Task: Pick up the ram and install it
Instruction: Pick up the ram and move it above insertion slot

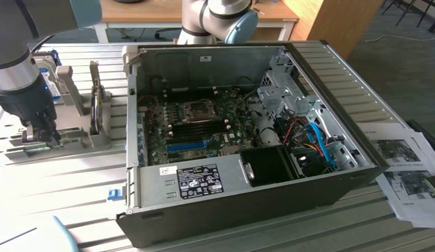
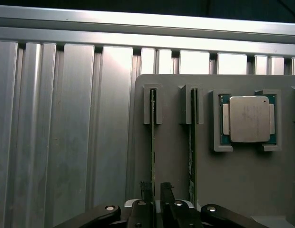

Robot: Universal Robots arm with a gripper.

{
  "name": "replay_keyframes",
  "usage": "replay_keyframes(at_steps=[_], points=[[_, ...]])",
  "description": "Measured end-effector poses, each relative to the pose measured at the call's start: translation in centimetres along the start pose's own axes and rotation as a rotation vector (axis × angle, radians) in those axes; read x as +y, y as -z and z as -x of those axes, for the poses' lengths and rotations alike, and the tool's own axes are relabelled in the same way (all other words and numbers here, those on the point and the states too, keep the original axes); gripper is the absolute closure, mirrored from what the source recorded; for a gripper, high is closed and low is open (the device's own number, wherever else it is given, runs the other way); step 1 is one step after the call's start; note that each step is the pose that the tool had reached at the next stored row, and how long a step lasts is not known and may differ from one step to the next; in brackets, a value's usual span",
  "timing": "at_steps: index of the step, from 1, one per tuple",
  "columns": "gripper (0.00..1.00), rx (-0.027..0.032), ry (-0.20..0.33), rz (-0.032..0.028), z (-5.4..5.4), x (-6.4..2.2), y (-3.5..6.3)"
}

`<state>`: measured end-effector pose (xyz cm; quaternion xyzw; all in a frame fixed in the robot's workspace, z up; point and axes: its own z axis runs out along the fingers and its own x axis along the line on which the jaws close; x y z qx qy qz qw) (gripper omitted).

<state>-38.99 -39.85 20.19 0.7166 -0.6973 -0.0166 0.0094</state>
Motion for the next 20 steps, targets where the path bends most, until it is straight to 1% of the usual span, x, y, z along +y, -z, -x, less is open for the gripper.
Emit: replay_keyframes(at_steps=[11,20], points=[[0.80,0.0000,0.000,-0.0001,-0.26,0.01,0.00],[0.80,0.0000,0.000,0.0000,-0.27,0.01,0.00]])
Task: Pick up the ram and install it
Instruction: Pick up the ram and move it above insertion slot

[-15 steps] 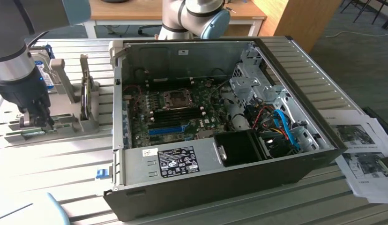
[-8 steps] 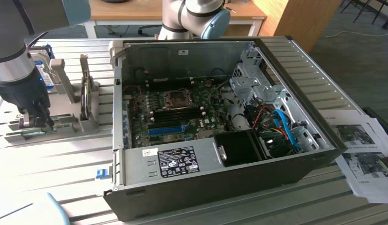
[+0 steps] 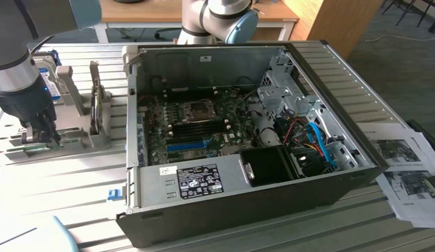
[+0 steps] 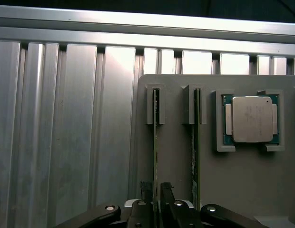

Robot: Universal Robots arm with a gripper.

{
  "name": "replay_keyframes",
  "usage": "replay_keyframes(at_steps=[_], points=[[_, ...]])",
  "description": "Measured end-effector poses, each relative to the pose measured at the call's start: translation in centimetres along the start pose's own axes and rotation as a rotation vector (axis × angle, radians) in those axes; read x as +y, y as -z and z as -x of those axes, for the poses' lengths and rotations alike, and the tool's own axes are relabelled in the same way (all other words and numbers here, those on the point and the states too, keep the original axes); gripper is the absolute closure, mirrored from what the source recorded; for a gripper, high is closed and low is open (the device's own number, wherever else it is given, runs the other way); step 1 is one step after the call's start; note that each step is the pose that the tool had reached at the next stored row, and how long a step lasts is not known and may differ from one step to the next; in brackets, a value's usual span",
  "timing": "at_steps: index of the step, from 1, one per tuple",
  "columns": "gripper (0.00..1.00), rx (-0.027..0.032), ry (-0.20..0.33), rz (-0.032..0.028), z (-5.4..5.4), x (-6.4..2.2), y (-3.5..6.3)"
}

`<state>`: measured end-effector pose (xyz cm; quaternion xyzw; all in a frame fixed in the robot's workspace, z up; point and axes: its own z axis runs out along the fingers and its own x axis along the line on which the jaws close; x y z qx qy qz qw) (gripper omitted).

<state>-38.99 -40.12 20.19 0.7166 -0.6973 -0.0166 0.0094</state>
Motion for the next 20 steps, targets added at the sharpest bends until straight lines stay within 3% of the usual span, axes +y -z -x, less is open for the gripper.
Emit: replay_keyframes(at_steps=[5,6,8,20], points=[[0.81,0.0000,0.000,0.0000,0.00,0.00,0.00],[0.87,0.0000,0.000,0.0001,0.00,0.00,0.00],[0.89,0.0000,0.000,0.0001,0.00,0.00,0.00],[0.89,0.0000,0.000,0.0000,0.00,0.01,0.23]])
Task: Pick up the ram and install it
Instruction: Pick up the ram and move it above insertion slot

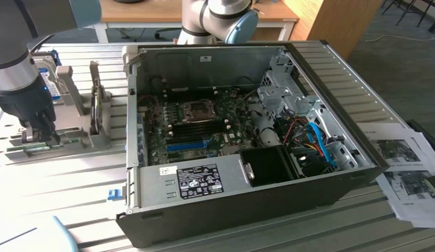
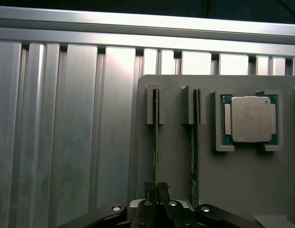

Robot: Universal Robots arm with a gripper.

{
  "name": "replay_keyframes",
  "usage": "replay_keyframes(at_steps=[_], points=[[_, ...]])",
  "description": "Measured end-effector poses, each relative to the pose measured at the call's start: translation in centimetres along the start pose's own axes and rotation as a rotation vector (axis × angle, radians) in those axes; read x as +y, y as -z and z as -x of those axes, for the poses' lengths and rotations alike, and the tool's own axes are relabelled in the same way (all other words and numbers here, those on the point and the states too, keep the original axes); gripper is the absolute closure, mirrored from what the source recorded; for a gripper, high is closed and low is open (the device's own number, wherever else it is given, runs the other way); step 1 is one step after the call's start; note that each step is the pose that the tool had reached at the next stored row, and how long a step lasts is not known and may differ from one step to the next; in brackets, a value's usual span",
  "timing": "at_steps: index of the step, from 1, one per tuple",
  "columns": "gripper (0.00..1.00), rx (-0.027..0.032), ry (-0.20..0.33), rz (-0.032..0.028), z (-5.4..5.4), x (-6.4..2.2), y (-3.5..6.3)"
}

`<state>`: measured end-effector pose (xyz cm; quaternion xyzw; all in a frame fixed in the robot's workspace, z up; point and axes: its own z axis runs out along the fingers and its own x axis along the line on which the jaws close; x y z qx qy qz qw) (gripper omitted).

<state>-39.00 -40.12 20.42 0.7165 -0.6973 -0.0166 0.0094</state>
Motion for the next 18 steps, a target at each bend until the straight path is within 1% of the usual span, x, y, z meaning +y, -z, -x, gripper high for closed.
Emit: replay_keyframes(at_steps=[18], points=[[0.89,0.0000,0.000,0.0002,0.0,0.05,2.34]])
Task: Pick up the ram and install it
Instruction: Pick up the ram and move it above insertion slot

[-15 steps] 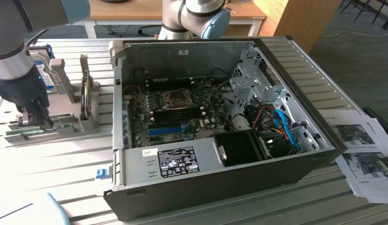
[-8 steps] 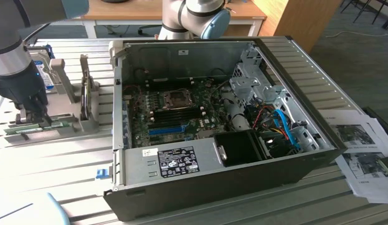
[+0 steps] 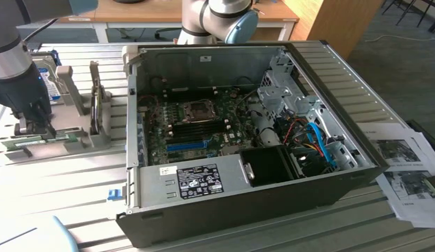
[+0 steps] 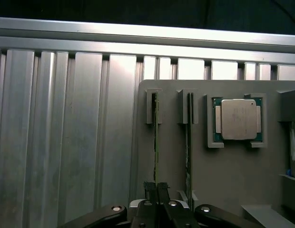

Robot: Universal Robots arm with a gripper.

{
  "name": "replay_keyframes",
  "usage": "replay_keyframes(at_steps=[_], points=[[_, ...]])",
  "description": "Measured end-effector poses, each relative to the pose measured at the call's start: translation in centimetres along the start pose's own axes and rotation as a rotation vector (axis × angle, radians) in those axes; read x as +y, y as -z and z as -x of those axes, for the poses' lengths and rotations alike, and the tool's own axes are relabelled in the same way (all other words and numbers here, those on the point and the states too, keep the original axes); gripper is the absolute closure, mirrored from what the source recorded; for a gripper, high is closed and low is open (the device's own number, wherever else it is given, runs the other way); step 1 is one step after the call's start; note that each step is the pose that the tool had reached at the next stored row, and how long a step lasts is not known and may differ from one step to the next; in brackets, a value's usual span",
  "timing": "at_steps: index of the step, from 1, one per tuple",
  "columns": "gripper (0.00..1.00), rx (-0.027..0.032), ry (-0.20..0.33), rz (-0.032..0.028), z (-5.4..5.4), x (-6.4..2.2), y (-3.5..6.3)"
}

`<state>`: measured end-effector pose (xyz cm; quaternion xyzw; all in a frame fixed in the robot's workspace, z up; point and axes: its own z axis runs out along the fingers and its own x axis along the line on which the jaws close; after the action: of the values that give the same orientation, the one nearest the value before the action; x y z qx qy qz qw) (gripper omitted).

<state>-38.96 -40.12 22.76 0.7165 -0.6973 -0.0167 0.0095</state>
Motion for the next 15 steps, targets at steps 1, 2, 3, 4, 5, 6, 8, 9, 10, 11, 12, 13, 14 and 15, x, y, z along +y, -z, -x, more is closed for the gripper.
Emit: replay_keyframes(at_steps=[1,2,3,4,5,6,8,9,10,11,12,13,14,15], points=[[0.89,0.0000,0.000,0.0000,0.0,0.00,0.15],[0.89,0.0000,0.000,0.0000,0.0,0.01,0.31],[0.89,0.0000,0.000,0.0000,0.0,0.01,0.45],[0.89,0.0000,0.000,0.0000,0.0,0.02,0.60],[0.89,0.0000,0.000,0.0000,0.0,0.02,0.75],[0.89,0.0000,0.000,-0.0001,0.0,0.02,0.90],[0.89,0.0000,0.000,0.0001,0.0,0.03,1.25],[0.89,0.0000,0.000,0.0001,0.0,0.04,1.43],[0.89,0.0000,0.000,0.0001,0.0,0.04,1.60],[0.89,0.0000,0.000,0.0001,0.0,0.04,1.77],[0.89,0.0000,0.000,0.0000,0.0,0.04,1.94],[0.89,0.0000,0.000,0.0001,0.0,0.05,2.12],[0.89,0.0000,0.000,0.0002,0.0,0.05,2.30],[0.89,0.0000,0.000,0.0002,0.0,0.06,2.49]])
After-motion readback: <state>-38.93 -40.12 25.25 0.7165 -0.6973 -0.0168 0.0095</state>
